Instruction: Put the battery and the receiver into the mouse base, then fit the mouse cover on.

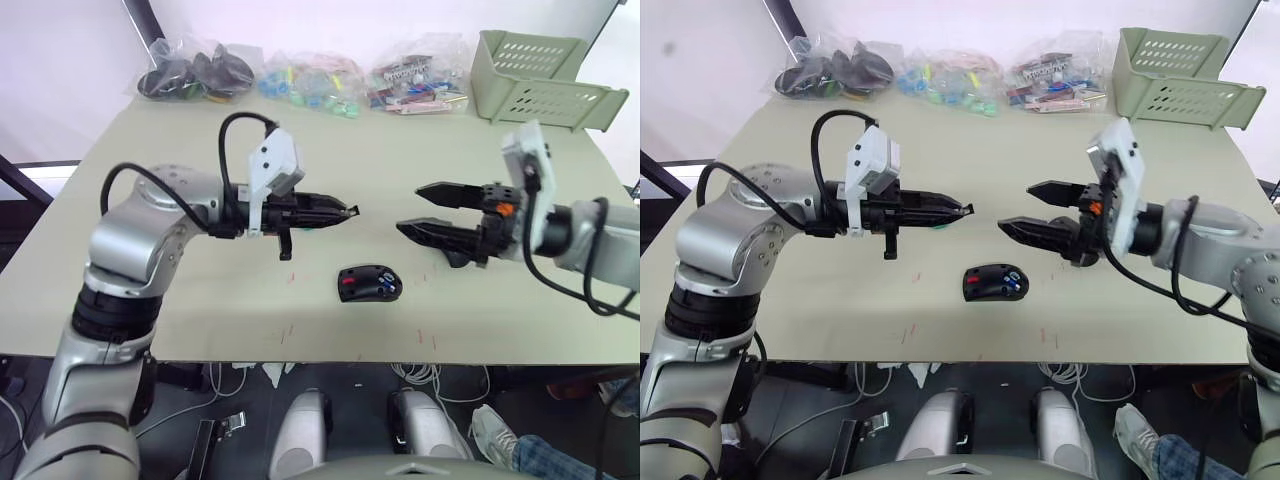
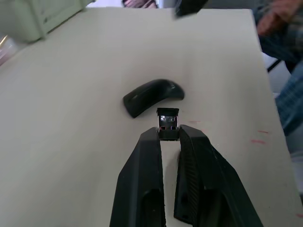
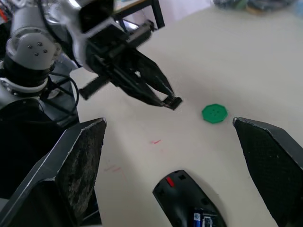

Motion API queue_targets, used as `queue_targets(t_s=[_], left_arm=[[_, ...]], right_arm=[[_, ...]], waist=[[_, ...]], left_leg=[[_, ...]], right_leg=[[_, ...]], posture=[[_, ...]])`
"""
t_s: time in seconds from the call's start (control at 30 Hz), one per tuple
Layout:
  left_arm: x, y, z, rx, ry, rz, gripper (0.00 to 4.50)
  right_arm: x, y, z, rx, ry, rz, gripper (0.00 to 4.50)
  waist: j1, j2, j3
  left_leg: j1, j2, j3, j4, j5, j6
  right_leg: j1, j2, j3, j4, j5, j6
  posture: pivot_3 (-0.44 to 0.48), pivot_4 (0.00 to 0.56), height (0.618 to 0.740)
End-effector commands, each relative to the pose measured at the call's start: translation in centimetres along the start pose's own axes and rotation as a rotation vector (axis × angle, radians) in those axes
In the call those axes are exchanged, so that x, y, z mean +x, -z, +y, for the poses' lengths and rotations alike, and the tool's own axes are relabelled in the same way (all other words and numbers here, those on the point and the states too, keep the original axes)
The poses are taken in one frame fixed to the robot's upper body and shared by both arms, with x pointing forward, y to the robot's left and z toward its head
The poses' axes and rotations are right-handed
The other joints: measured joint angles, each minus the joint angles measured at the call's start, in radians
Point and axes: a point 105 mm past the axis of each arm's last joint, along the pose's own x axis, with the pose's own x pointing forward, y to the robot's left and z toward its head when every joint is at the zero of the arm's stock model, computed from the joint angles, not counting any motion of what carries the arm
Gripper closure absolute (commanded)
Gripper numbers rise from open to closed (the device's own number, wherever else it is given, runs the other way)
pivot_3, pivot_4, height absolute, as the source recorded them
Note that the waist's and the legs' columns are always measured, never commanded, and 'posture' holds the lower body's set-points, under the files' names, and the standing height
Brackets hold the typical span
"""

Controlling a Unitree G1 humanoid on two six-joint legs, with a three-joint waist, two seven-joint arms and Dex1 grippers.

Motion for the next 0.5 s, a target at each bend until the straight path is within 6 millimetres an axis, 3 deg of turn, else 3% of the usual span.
queue_targets(t_s=[0.03,0.17,0.27,0.33,0.5], left_arm=[[0.2,-1.2,-0.1,0.105,0.101,0.012,4.34],[0.6,-1.9,0.4,0.174,0.157,0.022,4.34],[0.8,-2.0,0.8,0.226,0.181,0.034,4.41],[1.0,-1.9,1.3,0.294,0.174,0.051,4.41],[1.2,-1.6,1.7,0.373,0.173,0.070,4.41]], right_arm=[[1.0,-0.7,-0.4,0.106,0.009,0.022,0.00],[2.0,-0.7,-0.8,0.232,0.006,0.067,0.00],[2.4,-1.3,-0.6,0.338,-0.015,0.056,0.83],[2.7,-1.3,-0.9,0.396,-0.014,0.055,1.70],[3.2,-1.0,-1.8,0.477,-0.012,0.041,1.70]], waist=[[-0.001,0.000,0.000],[-0.001,0.000,0.002],[-0.002,0.000,0.002],[-0.003,0.000,0.002],[-0.003,0.000,0.002]], left_leg=[[-0.001,0.000,0.000,0.000,0.000,0.000],[-0.003,0.000,0.000,0.000,0.000,0.000],[-0.005,0.000,0.000,0.000,0.000,0.000],[-0.007,0.000,0.000,0.000,0.000,0.000],[-0.017,0.000,0.000,0.005,0.000,0.000]], right_leg=[[-0.001,0.000,0.000,0.000,0.000,0.000],[-0.003,0.000,0.000,0.000,0.000,0.000],[-0.005,0.000,0.000,0.000,0.000,0.001],[-0.007,0.000,0.000,0.000,0.002,0.004],[-0.017,0.001,0.000,0.006,0.003,0.004]], posture=[[0.000,0.150,0.740],[0.000,0.150,0.740],[0.000,0.150,0.740],[0.000,0.150,0.740],[0.000,0.150,0.740]])
